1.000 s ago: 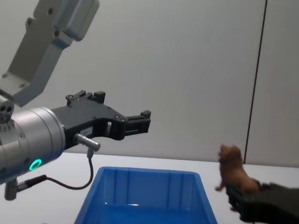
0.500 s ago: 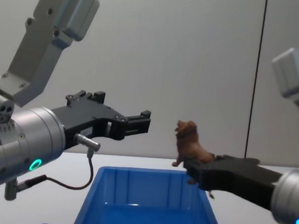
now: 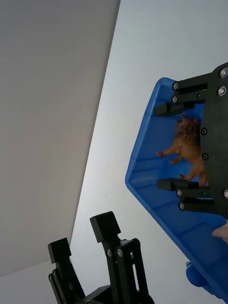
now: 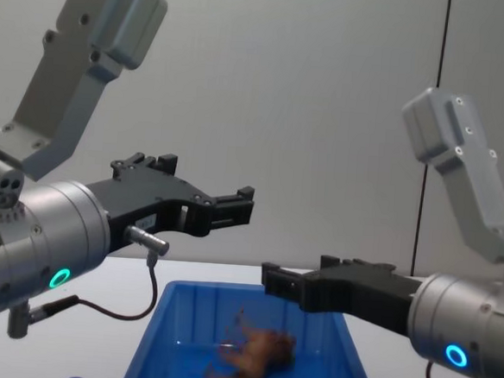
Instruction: Pick up the two dolls from the table and place them into the box.
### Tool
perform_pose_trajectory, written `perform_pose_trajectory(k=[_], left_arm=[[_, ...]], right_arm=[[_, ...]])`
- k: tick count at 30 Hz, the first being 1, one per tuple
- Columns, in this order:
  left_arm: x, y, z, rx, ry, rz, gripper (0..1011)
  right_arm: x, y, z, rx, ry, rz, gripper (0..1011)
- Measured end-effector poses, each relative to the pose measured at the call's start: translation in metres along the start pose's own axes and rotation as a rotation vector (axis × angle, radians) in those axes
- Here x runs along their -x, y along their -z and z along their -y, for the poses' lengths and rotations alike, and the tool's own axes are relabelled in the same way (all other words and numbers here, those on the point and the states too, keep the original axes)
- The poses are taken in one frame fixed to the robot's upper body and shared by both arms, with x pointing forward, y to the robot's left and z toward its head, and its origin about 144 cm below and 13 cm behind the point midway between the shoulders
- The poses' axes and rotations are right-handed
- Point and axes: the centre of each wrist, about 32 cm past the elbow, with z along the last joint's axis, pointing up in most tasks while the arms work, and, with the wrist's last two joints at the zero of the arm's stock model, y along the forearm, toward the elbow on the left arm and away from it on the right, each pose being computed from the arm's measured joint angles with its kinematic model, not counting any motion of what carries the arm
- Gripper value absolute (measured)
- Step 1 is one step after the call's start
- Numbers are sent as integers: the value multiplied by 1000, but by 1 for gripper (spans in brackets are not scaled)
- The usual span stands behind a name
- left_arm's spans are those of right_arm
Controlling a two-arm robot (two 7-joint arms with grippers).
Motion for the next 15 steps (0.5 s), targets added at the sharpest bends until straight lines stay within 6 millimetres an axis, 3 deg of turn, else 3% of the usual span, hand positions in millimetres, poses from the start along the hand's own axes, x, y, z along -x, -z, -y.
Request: perform_pose_trajectory(k=[9,15], left_arm=[[0,0,0,0,0,0,1001],[0,0,0,0,0,0,1001]], right_arm=[[3,-2,3,-37,47,14,1001],[4,-1,14,-58,95,13,1001]])
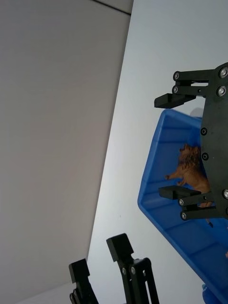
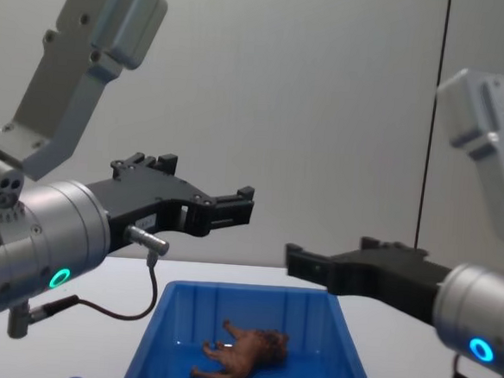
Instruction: Pick up the two dolls from the table and place them into the box.
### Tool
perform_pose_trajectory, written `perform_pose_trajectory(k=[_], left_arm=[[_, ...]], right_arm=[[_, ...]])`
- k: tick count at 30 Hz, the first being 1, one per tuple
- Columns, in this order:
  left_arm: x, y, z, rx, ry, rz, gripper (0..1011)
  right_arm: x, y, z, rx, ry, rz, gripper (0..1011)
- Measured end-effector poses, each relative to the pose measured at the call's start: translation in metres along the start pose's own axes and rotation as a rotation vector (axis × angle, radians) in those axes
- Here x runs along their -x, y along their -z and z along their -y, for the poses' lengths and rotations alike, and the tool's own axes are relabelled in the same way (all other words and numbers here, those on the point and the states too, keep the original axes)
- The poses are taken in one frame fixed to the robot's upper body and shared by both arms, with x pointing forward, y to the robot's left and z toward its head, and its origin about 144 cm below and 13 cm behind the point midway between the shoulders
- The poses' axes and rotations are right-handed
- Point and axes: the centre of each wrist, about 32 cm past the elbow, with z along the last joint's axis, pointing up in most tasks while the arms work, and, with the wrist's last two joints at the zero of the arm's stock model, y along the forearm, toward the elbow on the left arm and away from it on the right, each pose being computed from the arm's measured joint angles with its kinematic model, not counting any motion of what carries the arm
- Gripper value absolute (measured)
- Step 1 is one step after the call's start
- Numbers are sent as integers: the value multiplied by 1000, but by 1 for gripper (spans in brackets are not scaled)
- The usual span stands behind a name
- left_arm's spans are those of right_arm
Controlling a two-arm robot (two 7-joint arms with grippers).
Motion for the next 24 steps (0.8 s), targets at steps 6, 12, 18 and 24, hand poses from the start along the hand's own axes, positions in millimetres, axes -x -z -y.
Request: perform_pose_trajectory(k=[6,12,18,24], left_arm=[[0,0,0,0,0,0,1001],[0,0,0,0,0,0,1001],[0,0,0,0,0,0,1001],[0,0,0,0,0,0,1001]], right_arm=[[-3,3,17,-12,61,-10,1001],[-6,8,35,-7,113,-20,1001],[-9,13,50,3,155,-28,1001],[-11,16,59,9,180,-32,1001]])
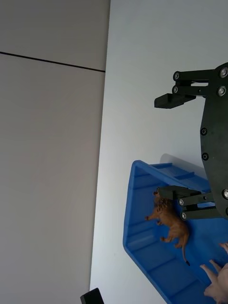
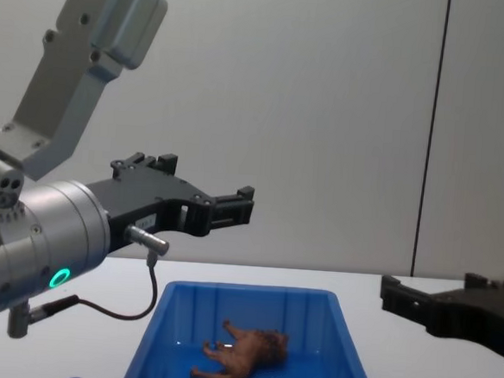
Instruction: Pick up the two dolls from the table and place them into the box.
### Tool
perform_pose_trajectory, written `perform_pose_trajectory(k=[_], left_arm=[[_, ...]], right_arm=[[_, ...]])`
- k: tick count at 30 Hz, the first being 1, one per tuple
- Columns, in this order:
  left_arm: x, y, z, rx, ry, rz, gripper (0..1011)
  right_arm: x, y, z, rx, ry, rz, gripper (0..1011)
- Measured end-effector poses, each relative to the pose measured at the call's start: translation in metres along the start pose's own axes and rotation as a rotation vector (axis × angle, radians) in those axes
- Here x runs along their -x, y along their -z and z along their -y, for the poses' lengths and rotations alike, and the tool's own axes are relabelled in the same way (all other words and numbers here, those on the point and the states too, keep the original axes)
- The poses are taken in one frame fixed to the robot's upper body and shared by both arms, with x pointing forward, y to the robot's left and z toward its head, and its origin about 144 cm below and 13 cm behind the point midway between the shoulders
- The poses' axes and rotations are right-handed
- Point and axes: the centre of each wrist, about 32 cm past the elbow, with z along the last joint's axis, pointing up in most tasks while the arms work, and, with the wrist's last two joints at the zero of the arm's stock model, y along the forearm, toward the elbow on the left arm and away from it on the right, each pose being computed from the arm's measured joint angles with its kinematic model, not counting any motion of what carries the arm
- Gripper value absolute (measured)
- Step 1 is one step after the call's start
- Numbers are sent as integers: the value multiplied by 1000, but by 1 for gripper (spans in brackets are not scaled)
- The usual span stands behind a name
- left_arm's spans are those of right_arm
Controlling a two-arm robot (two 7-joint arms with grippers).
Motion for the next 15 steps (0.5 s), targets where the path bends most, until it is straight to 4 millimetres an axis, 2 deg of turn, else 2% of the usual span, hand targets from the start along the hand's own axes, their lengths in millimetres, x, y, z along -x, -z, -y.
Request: perform_pose_trajectory(k=[15], left_arm=[[-2,-1,-7,-23,-15,-13,1001]], right_arm=[[-3,2,9,6,26,-2,1001]])
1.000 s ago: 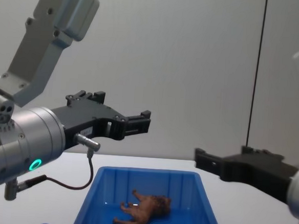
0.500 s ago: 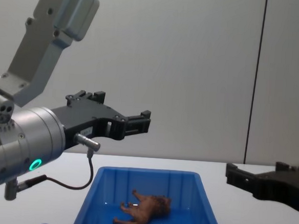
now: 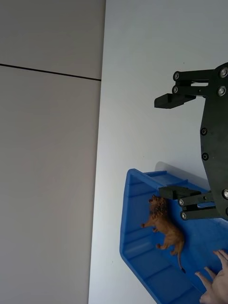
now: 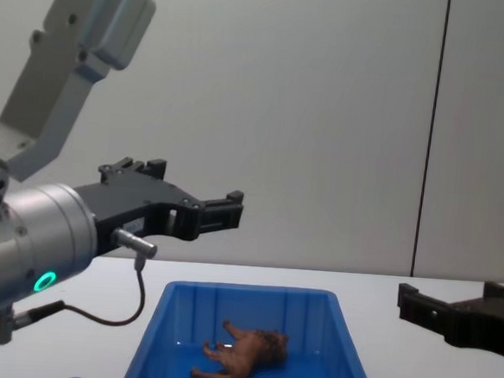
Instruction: Pick up the two dolls from the table and place them into the box.
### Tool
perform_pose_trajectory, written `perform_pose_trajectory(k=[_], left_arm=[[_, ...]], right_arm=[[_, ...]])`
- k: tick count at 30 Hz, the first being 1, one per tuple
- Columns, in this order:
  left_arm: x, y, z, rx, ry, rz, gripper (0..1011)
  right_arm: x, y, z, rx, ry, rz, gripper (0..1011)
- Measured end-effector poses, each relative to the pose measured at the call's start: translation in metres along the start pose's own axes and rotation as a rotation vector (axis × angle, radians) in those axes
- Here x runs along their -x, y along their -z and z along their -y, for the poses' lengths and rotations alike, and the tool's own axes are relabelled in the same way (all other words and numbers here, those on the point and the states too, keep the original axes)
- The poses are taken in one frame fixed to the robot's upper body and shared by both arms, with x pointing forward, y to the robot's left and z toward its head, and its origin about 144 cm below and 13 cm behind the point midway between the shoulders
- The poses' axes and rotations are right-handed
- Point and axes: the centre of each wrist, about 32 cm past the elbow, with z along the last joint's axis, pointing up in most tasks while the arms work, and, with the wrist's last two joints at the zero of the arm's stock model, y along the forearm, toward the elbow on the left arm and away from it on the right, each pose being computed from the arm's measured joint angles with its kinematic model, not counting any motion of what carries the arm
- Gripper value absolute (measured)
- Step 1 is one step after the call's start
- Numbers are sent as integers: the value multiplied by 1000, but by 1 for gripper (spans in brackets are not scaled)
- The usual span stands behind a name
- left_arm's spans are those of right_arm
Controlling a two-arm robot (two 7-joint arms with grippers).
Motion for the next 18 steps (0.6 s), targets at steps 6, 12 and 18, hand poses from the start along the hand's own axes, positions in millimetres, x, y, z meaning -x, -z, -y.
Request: perform_pose_trajectory(k=[6,12,18], left_arm=[[-2,0,-9,-35,-26,-20,1001],[-5,0,-18,-79,-49,-50,1001],[-8,3,-26,-129,-71,-82,1001]], right_arm=[[-1,0,2,1,5,0,1000],[-1,1,3,3,7,-1,1001],[-1,1,3,3,9,-1,1001]])
